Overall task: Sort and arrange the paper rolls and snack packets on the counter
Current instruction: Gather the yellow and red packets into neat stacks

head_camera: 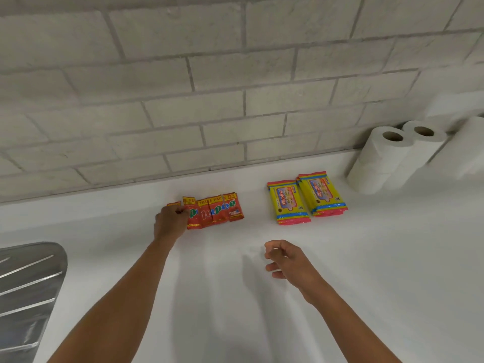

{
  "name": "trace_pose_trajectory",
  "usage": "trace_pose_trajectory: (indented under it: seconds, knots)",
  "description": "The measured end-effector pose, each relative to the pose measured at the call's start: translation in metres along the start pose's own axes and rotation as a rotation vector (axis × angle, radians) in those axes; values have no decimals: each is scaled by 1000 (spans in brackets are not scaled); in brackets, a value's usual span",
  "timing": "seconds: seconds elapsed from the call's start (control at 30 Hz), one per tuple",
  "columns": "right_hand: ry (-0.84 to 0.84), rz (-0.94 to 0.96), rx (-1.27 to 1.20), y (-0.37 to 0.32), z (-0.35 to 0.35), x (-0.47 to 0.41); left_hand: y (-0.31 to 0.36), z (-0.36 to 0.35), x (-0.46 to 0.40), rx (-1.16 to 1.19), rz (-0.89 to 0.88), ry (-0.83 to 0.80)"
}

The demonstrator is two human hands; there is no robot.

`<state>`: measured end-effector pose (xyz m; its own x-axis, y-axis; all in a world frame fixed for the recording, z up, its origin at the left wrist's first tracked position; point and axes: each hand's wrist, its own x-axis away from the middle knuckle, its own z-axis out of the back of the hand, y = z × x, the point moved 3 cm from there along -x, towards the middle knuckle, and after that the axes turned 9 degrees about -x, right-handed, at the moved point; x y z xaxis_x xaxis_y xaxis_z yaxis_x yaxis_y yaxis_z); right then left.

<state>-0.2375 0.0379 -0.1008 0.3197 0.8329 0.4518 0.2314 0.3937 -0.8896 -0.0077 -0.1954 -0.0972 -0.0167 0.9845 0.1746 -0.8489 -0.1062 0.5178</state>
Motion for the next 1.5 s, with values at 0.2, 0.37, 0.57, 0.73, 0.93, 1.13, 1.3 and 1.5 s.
trace_pose_trajectory:
  seconds: [0.2, 0.37, 0.57, 0.73, 0.93, 1.13, 1.3, 1.5]
  knots:
    - [25, 38, 69, -4, -18, -10, -2, -3, -14, -122, -22, 66]
    - [53, 116, 194, -15, -35, -23, -5, -5, -18, -212, -63, 95]
    - [102, 271, 462, -34, -57, -49, -13, 4, -13, -229, -185, 147]
    - [86, 406, 741, -43, -72, -72, -27, 7, -5, -314, -295, 144]
    - [3, 453, 1023, -38, -90, -93, -45, 2, -2, -446, -405, 63]
    - [-79, 375, 1212, -25, -98, -107, -46, 0, -3, -455, -430, 40]
    - [-104, 462, 1266, -19, -105, -110, -49, -6, 4, -427, -545, 62]
    - [-144, 434, 1308, -16, -107, -110, -48, -18, 23, -557, -640, 18]
